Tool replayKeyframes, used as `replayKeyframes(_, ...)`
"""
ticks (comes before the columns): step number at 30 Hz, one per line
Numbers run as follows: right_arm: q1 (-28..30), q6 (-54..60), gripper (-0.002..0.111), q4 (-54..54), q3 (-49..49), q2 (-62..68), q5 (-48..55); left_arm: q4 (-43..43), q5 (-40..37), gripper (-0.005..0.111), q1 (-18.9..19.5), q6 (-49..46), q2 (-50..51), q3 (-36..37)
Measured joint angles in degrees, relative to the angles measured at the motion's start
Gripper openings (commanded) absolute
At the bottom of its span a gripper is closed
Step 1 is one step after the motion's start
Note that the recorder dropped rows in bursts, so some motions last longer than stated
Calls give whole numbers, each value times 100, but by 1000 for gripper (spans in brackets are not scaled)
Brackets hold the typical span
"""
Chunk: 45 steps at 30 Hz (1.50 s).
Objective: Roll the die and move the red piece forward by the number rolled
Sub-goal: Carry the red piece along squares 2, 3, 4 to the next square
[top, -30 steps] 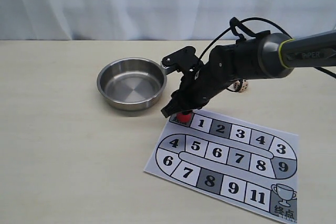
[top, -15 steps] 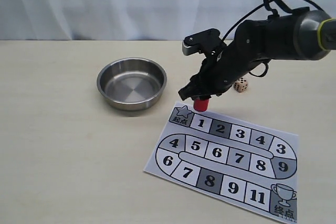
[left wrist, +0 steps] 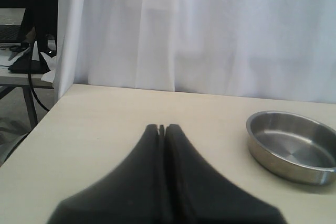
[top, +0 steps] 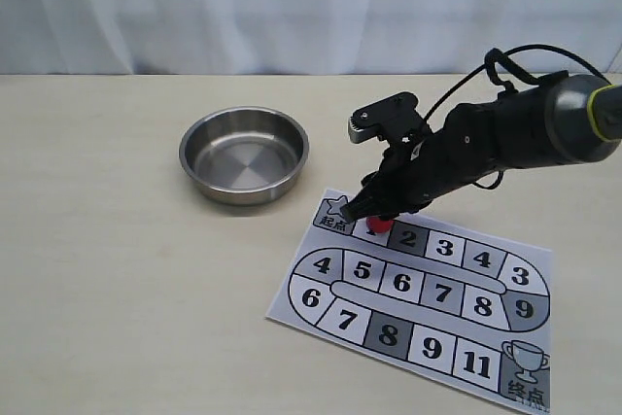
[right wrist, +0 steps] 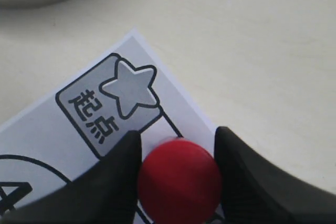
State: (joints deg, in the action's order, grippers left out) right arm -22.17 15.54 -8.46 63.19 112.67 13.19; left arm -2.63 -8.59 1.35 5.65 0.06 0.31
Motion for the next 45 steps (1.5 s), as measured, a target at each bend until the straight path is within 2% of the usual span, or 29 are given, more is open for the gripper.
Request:
replayKeyframes(8,0,0,4,0,-45,-33,59,0,0,0,0,0,0,0)
replayKeyframes(17,0,0,4,0,-57,-648,571,0,0,0,0,0,0,0)
replayKeyframes(23,273,-60,4,14,-210,-700,746,0,0,0,0,0,0,0)
replayKeyframes(31,435,-125,4,14,-887,-700,-23,0,0,0,0,0,0,0)
replayKeyframes(45,401,-130,4,1,-926,-445,-465,0,0,0,0,0,0,0)
